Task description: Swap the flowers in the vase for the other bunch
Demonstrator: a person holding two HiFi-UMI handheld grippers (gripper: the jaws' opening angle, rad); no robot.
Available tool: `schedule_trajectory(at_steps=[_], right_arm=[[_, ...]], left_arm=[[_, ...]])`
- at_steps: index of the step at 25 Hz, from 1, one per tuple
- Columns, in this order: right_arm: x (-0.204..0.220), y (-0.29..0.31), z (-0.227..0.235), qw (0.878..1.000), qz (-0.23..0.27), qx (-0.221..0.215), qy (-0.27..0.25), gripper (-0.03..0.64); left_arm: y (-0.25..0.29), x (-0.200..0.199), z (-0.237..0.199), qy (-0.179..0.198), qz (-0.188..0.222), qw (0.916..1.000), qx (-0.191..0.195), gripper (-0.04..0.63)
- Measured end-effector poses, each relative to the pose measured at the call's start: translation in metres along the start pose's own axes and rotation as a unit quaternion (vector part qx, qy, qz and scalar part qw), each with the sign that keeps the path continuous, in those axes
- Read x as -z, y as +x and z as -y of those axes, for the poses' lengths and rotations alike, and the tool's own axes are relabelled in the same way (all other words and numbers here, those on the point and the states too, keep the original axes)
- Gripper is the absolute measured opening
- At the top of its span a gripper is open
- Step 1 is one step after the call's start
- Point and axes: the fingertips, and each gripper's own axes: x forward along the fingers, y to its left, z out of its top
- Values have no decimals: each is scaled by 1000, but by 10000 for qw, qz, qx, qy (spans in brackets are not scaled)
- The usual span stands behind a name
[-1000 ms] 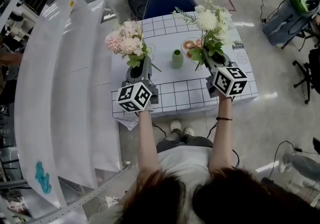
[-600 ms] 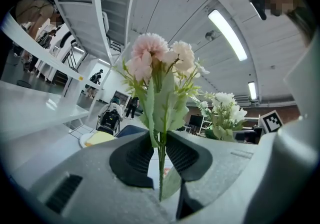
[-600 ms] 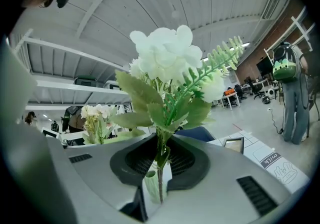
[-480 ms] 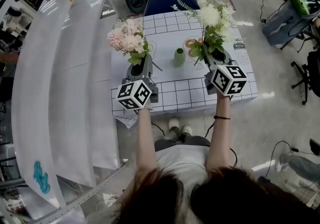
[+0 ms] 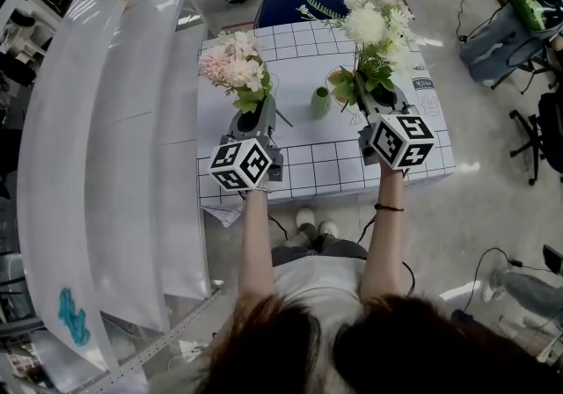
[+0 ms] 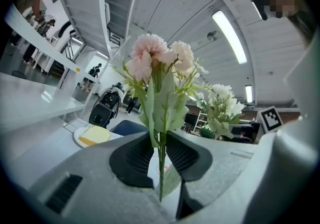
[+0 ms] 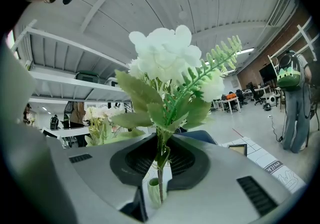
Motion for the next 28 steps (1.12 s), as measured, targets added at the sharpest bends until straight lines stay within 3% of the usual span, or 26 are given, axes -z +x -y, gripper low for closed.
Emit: schedule_trajectory(at_steps=[15, 28], right_arm=[[-14, 11, -6, 9995, 281, 104, -29, 55], [-30, 28, -13, 9983, 506, -285, 81, 55]], left_arm=[[5, 5, -13, -68, -183, 9998, 106, 75], [6, 13, -16, -285, -85, 9995, -121, 75]])
